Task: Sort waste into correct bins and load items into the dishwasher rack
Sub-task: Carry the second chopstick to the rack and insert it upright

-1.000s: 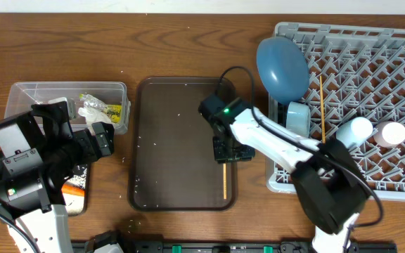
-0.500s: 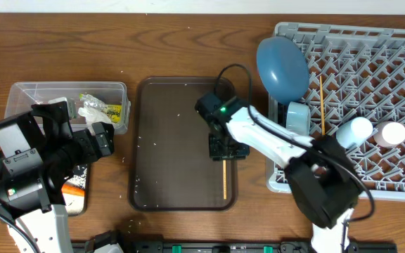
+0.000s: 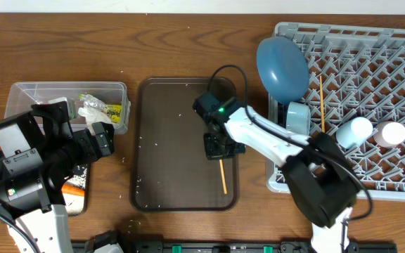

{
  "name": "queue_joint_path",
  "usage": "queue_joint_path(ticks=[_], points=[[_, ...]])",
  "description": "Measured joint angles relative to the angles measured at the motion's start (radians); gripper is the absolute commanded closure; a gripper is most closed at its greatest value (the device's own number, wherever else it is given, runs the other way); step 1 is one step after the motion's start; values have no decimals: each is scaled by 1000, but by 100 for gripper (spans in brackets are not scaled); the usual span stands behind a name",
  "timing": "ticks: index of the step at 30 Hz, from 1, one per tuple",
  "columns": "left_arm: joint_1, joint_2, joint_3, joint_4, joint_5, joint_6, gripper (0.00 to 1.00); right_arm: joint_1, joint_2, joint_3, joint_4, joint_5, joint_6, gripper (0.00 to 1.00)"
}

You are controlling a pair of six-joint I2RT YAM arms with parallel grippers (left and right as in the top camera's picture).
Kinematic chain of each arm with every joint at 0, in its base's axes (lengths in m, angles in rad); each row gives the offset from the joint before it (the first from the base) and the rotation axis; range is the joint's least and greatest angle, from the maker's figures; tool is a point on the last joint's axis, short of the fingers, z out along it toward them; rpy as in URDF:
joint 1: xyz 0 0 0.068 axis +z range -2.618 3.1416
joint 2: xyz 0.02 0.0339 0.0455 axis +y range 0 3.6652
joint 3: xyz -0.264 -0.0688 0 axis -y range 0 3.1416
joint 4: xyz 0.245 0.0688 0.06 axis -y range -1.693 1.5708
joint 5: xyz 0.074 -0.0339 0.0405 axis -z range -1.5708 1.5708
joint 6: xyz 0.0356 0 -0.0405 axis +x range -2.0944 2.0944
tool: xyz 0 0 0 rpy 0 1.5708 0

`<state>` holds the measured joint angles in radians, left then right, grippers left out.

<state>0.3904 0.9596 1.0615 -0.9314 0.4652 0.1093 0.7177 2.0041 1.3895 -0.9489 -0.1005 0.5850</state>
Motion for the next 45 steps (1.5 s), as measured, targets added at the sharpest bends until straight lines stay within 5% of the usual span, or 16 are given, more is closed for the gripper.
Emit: queue_joint_path(ticks=[6, 13, 23, 35, 39, 45], points=[[0, 0, 0, 0, 0, 0, 2, -74, -251, 88, -58, -2, -148, 99], [0, 0, 0, 0, 0, 0, 2, -457, -546, 168, -133, 11, -318, 99], [0, 0, 0, 0, 0, 0, 2, -914, -436, 153, -195, 34, -509, 99], [0, 0, 0, 0, 0, 0, 2, -869, -219, 151, -135, 65, -575, 98], [0, 0, 0, 0, 0, 0, 2, -844, -206, 147, -113, 71, -570, 60], [0, 0, 0, 0, 0, 0, 2, -830, -217, 148, -172, 64, -535, 55]])
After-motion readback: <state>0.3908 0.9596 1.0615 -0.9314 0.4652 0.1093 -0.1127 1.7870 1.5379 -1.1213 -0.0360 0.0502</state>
